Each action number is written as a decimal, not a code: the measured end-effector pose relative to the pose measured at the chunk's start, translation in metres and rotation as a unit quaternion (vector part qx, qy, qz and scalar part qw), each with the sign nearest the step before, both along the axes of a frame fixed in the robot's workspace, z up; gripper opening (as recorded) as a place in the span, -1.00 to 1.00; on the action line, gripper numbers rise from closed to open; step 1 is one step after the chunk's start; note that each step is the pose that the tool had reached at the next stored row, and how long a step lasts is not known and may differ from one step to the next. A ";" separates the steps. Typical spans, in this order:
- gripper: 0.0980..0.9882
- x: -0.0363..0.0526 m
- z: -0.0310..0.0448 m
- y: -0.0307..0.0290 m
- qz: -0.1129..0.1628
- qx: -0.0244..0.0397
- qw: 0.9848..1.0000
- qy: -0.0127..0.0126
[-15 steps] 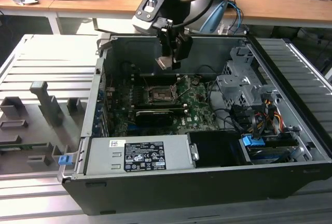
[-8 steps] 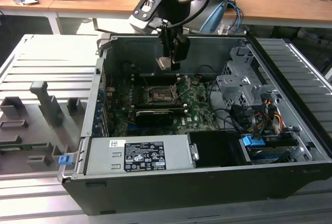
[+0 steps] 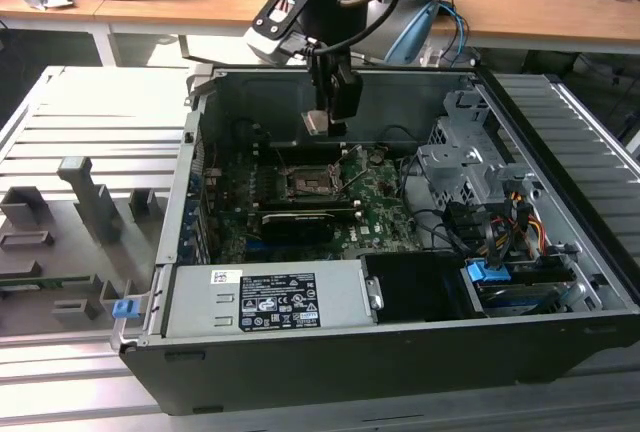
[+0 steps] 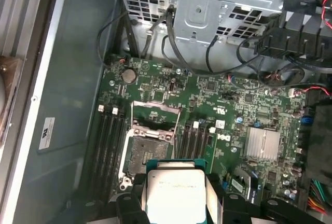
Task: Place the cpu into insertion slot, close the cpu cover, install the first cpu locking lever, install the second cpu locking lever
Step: 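Place the cpu into insertion slot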
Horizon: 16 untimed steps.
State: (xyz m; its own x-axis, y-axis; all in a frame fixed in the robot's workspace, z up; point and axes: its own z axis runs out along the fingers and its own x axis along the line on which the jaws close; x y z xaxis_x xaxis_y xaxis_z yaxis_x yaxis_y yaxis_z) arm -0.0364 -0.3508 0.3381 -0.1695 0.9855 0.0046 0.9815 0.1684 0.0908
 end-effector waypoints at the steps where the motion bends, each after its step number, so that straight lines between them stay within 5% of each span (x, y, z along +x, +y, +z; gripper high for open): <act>1: 0.00 0.0000 -0.0001 0.0000 -0.003 0.000 1.000 0.000; 16: 0.00 0.0000 -0.0065 0.0000 -0.025 0.000 1.000 0.001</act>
State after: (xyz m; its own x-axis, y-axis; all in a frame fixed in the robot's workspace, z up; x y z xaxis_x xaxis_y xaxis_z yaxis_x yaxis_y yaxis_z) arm -0.0364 -0.3508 0.3317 -0.1199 0.9928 0.0049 0.9889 0.1190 0.0885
